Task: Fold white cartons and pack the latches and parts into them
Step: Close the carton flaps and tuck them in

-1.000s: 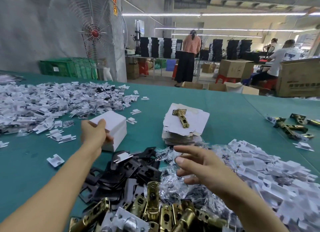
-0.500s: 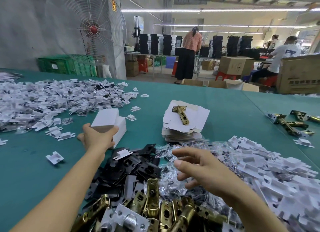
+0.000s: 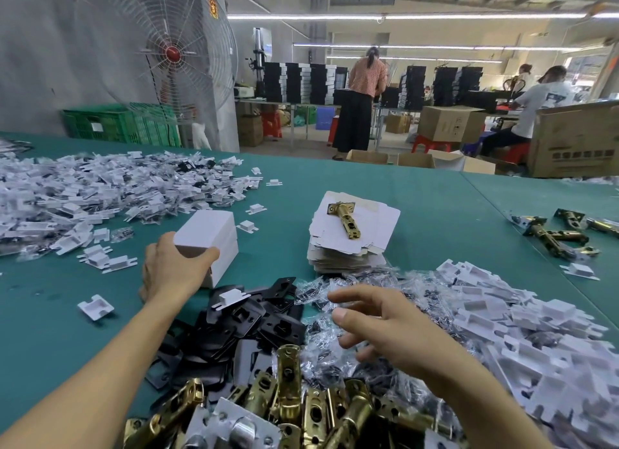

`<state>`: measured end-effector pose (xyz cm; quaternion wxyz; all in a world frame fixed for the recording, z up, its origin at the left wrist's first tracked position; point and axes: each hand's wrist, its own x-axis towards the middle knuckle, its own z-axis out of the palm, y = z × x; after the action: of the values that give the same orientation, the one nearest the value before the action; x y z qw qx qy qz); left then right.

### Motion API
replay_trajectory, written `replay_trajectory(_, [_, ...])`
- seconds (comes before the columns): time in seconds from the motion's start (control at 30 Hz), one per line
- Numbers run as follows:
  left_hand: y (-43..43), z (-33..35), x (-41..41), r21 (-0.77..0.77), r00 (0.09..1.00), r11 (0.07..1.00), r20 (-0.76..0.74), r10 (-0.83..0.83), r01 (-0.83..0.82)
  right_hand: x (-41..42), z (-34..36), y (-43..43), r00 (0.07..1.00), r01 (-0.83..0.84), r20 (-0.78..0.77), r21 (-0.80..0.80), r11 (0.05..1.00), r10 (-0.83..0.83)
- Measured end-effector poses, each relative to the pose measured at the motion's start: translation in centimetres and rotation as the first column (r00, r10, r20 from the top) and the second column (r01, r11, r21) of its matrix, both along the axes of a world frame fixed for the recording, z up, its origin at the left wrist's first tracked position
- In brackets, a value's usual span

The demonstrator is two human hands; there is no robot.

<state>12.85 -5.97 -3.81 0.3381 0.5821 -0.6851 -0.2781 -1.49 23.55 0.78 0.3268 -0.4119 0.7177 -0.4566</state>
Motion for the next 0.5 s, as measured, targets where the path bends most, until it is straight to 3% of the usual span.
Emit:
replay_trajectory(0.13, [0.3,0.2,-0.2,-0.018,0.999,1.000,0.041,-0.015,0.016,-0.1,0.1,0.1,1.000,0.006,0.003,-0.001,1.000,-0.006])
replay_trajectory(0.23, [1.6,0.3,-0.9,-0.352,0.998,0.936,0.059,0.027,-0.004,-0.1,0.3,0.3,1.000,0.024,-0.016,0.010,1.000,-0.024])
replay_trajectory(0.33, [3.9,1.9,-3.5,-0.703,0.990,0.701,0.028,-0.139,0.119,-0.2,1.2,0.6,0.995,-0.004,-0.101,0.102,0.995,0.015])
replay_trajectory(0.37, [4.6,2.8,-4.8,-0.721,0.966,0.657,0.066,-0.249,0.218,-0.6,1.7,0.3,0.982,-0.027,-0.179,0.170,0.985,0.058])
replay_trajectory(0.43, [5.8,4.3,-7.6,-0.603,0.871,0.644,0.200,-0.449,0.471,-2.0,2.9,-1.0,0.927,0.000,-0.361,0.258,0.966,0.097])
replay_trajectory(0.5, [6.6,5.3,-10.3,-0.394,0.743,0.631,0.319,-0.588,0.668,-4.5,3.7,-3.4,0.862,0.164,-0.503,0.163,0.973,-0.061])
